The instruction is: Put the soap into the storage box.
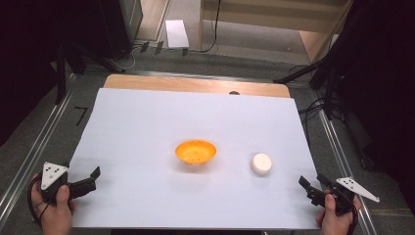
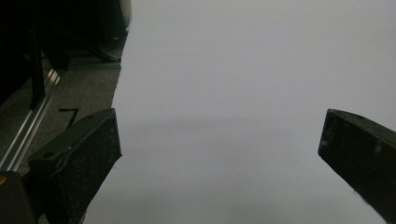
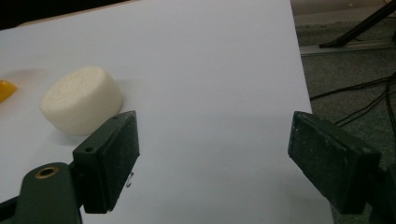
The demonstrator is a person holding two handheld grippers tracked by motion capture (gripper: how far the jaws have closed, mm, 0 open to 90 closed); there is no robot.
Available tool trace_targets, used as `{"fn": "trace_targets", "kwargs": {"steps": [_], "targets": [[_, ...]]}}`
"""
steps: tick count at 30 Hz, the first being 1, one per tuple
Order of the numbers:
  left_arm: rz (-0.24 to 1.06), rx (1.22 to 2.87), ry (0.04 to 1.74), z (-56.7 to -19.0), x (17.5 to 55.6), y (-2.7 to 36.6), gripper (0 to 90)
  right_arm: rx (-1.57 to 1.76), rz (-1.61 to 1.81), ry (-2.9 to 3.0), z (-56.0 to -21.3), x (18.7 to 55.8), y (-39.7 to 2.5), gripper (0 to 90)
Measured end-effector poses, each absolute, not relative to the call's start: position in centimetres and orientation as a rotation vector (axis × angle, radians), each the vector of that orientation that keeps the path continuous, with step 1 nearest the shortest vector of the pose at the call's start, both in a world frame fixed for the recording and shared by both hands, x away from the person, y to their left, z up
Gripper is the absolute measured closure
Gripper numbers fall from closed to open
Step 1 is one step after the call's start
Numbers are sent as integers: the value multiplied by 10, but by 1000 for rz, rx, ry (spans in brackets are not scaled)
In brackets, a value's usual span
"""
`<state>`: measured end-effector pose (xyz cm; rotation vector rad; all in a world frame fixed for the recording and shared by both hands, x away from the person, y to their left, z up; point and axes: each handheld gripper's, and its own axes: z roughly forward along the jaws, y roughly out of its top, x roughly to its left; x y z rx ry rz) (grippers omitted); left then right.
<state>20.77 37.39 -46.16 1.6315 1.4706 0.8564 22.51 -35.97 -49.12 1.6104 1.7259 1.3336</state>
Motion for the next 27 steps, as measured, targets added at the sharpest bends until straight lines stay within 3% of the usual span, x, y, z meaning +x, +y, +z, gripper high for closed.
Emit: {"fn": "trace_targets", "kwargs": {"steps": [27], "targets": [[874,1647,1466,-462,207,372,0,1584,1090,2065,-465,255,-306,119]]}}
